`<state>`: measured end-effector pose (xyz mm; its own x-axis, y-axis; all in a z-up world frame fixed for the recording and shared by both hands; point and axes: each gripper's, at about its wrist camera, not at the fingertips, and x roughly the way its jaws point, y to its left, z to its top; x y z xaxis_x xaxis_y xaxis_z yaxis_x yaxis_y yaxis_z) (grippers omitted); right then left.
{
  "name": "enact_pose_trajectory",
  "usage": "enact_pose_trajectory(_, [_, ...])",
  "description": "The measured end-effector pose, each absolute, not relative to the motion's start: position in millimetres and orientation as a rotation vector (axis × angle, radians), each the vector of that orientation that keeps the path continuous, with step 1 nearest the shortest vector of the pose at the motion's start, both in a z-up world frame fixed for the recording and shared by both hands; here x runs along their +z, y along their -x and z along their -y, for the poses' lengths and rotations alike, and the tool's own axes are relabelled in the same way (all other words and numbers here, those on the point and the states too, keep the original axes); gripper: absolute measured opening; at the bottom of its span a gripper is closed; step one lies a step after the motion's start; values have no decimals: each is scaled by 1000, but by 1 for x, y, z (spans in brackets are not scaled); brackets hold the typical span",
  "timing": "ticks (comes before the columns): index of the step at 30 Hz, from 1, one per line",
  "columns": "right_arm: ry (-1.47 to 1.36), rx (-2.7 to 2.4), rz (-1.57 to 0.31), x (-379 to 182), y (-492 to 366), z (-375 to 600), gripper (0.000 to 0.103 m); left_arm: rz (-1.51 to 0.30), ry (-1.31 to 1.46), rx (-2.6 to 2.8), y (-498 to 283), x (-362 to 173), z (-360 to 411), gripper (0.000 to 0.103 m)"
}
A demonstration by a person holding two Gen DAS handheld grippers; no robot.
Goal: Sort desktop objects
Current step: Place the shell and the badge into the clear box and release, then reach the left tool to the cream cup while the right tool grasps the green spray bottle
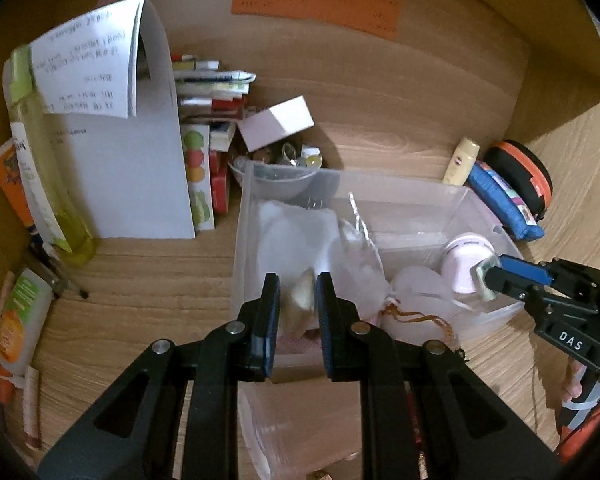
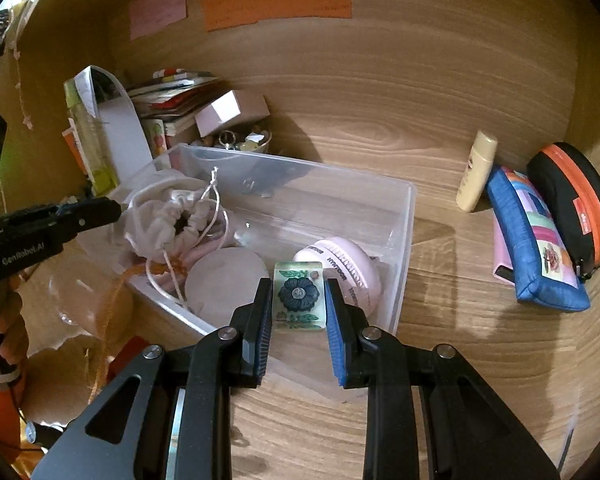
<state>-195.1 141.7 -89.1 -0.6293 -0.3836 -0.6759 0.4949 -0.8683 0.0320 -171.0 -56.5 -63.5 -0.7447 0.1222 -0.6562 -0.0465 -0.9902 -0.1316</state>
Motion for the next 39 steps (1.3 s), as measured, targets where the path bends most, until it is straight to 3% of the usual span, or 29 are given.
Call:
enact_pose_trajectory(5, [-973, -2466, -219, -91, 197, -141, 22, 130, 1077, 2867, 169, -62, 53, 18])
enact_pose_trajectory(9, [-977, -2474, -217, -90, 195, -141, 23, 124, 1087, 2856, 169, -61, 51, 27])
enact_pose_trajectory(11, [-973, -2479, -206, -89, 193, -143, 29, 105, 1076, 2864, 166, -59, 48, 36])
enact_pose_trajectory(12, [-967, -2485, -199, -88, 191, -144, 36, 96, 1071, 2869, 165, -57, 46, 42])
enact_pose_trajectory(14, [-945, -2497, -193, -85, 186, -148, 46, 94, 1051, 2873, 160, -54, 44, 62])
enact_pose_trajectory(19, [-896, -2532, -202, -77, 171, -154, 62, 76, 1027, 2877, 145, -49, 35, 69])
enact_pose_trajectory(24, [-871, -2536, -220, -75, 150, -159, 80, 78, 1002, 2885, 130, -44, 33, 87])
enact_pose_trajectory(26, [-863, -2531, -232, -76, 142, -160, 81, 75, 986, 2910, 121, -43, 34, 94])
enact_pose_trajectory(39, [-853, -2416, -225, -89, 85, -156, 81, 132, 1164, 2925, 89, -75, 68, 94])
